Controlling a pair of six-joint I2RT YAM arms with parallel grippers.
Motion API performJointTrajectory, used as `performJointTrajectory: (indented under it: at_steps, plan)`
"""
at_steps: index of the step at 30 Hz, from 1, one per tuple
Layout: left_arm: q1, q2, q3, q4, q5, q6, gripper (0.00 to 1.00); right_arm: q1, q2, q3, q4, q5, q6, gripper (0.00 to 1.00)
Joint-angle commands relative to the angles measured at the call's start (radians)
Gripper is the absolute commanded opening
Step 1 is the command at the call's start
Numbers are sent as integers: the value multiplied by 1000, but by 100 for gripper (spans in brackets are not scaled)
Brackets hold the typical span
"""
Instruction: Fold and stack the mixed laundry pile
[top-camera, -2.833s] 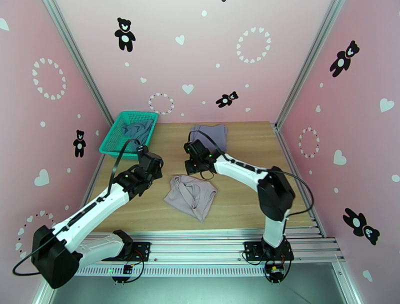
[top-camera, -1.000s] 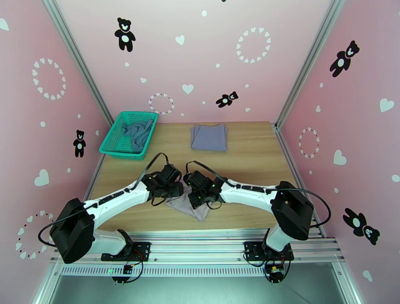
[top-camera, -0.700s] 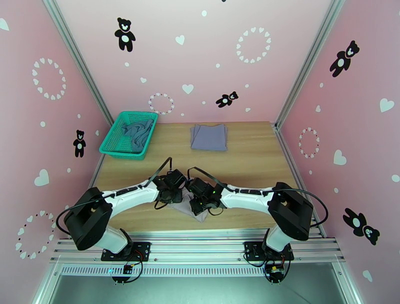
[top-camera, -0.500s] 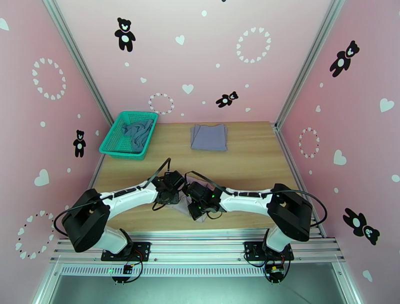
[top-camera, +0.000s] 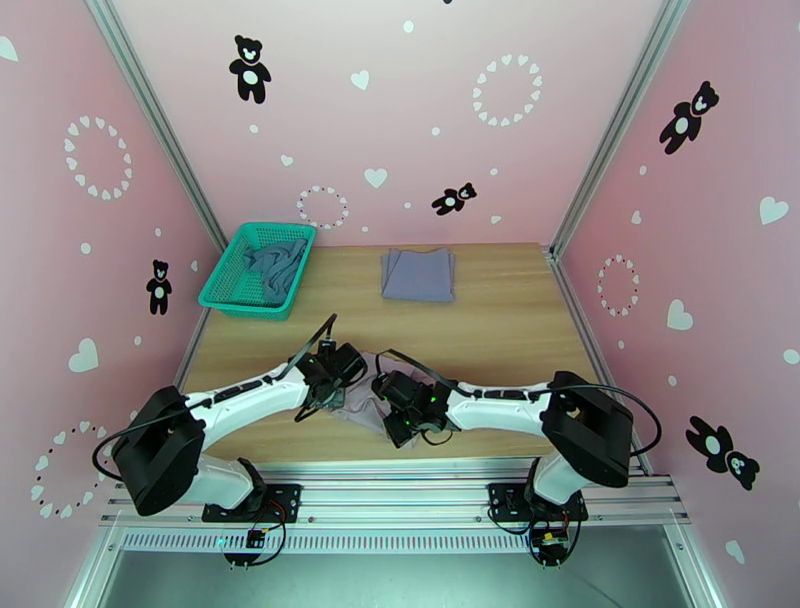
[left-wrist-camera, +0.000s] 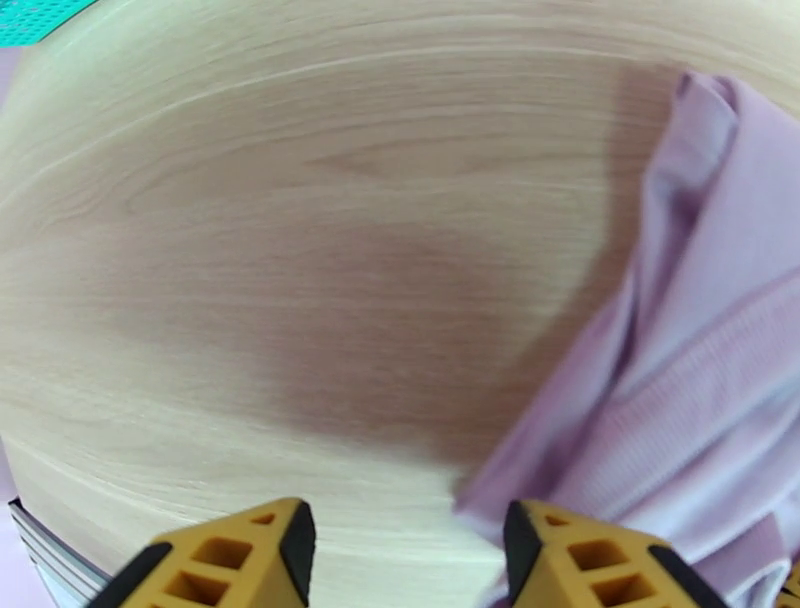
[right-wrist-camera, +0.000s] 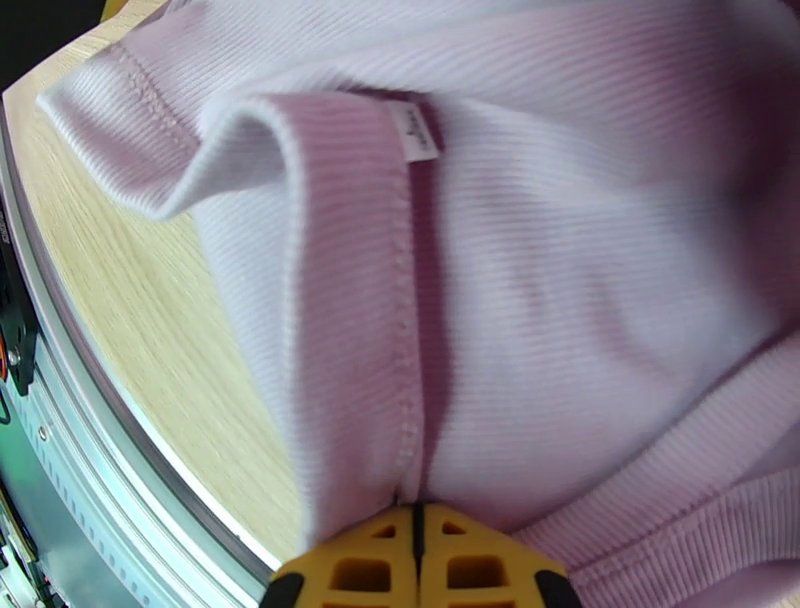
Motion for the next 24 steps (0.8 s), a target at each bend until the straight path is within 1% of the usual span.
performJointTrajectory:
  at_steps: [1,3,5,6,8,10,11,12,14,15,17,20,24]
  plan:
    - [-2,-65,56,-62,-51,-39,56,-14,-99,93,-166,57,-39,10]
    - [-2,-133,85,-126,-60,-65,56,-46,-156,155,-242,62,-70,15]
    - [-2,-199,121,-208,-51,-96,58,-115,-205,209,-309,28,-114,27]
    - [-2,-223,133,-238,-27,-113,59,-154,-221,227,-330,3,-135,31]
    - [-5,-272,129,-261,58,-153,59,-254,-231,264,-358,-62,-202,45]
    - [-15,-318,75,-200,179,-196,59,-338,-203,295,-372,-125,-273,56]
    - [-27,-343,32,-143,242,-233,59,-378,-173,314,-379,-156,-306,60]
    - [-42,-363,-9,-93,286,-269,59,-405,-142,331,-382,-180,-335,62]
    - [-81,-390,-125,64,369,-372,57,-448,-73,357,-370,-190,-388,64]
    - [-97,-395,-162,124,386,-417,56,-463,-44,364,-359,-197,-406,65]
    - [-134,-389,-234,242,390,-511,53,-495,18,375,-345,-208,-438,66]
    - [-165,-347,-291,359,377,-604,50,-517,87,371,-338,-205,-449,67]
    - [-171,-231,-281,407,374,-622,50,-518,152,317,-287,-243,-411,67]
